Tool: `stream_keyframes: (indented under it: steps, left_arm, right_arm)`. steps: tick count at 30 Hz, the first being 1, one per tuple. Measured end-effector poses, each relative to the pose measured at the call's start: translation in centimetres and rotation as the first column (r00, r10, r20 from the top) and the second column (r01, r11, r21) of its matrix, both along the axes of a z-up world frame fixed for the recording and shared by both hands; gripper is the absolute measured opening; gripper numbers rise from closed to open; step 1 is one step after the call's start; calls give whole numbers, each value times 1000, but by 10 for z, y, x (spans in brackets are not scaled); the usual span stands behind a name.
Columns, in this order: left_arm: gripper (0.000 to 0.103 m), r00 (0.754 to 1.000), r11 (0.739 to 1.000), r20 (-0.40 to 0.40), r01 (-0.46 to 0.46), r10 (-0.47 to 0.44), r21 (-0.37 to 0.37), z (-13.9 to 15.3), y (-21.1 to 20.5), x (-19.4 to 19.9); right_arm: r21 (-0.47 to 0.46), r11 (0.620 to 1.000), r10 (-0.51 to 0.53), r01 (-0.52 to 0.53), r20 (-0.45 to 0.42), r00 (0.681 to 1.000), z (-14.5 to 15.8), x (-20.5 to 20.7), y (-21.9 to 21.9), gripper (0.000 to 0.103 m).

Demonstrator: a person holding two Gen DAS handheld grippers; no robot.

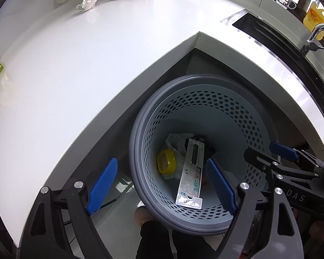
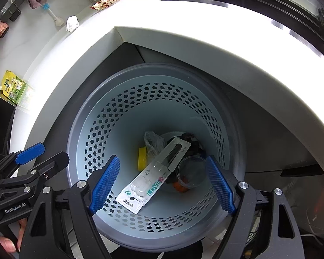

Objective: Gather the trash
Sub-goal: 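Raise both open tools from the basket toward the tissue and wrapper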

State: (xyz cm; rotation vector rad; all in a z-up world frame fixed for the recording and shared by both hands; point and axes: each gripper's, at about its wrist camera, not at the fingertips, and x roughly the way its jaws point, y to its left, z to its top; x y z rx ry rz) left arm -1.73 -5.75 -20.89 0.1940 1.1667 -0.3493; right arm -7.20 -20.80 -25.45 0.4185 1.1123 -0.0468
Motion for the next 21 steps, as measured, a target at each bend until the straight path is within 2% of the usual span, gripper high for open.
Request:
stream_keyframes:
  steps: [11, 21]
  left_arm:
    - [83, 999, 999, 5, -44, 44, -7, 23, 2, -4]
    - [85, 991, 996, 100, -82, 86, -41, 77, 0, -4]
  right_arm:
    - [19, 1000, 22, -22, 5, 1000, 24, -9, -2, 78]
    - [13, 998, 67, -68, 52, 996, 63, -16, -12, 78]
